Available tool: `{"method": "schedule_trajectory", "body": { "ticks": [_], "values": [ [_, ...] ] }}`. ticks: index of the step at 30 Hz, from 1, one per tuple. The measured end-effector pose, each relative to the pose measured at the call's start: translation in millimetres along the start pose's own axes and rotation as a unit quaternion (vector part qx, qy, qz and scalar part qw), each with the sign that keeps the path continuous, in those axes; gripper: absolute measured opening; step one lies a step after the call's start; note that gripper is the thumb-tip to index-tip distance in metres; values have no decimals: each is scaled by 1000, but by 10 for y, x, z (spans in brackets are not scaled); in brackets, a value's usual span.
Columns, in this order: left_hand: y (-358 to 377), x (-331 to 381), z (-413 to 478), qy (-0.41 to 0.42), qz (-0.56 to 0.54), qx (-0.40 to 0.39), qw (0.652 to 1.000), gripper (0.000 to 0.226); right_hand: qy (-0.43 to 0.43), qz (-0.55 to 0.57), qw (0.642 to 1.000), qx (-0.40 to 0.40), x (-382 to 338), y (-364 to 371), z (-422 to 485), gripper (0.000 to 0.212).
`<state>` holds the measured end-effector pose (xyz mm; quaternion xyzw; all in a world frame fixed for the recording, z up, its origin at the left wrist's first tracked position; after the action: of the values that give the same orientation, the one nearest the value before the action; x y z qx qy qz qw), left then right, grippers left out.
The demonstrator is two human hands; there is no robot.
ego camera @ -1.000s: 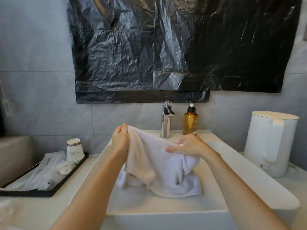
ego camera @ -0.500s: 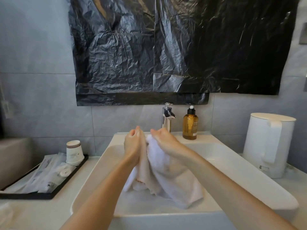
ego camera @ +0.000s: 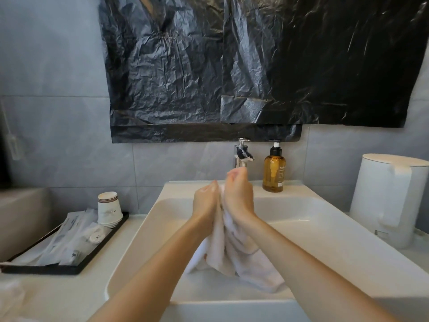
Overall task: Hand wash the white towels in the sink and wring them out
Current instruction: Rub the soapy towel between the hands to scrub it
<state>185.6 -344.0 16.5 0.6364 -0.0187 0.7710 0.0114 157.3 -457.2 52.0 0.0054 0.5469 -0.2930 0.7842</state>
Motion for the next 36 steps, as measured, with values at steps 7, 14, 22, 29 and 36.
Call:
{"method": "schedule_trajectory", "body": {
  "ticks": [7,14,22,29,36],
  "values": [
    [-29,-9,12,-23,-70,9,997,29,-108,-72,992,-10,-181,86,-258,13],
    [68,4,-70,-48,-74,-31,996,28,-134,-114,983,-48,-238,159,-334,13],
    [121,-110,-43,-93,-112,-67,987,26,-116,-84,989,-28,-271,105,-340,19],
    [121,0,-58,-31,-91,-57,994,34,-53,-41,997,46,-197,-123,-206,24],
    [265,101,-85,25,-84,-87,992,23,9,42,996,84,-92,-303,-74,17]
  ]
}}
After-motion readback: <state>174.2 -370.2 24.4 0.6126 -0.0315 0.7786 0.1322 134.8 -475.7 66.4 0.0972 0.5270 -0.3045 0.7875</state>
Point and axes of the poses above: each hand's wrist, its own z-axis towards the middle knuckle, its own y-axis out of the palm, x = y × z, the point moved 9 cm from there along z, towards the middle knuckle, and after that the axes turned 6 degrees about -x, right-handed, at the moved point
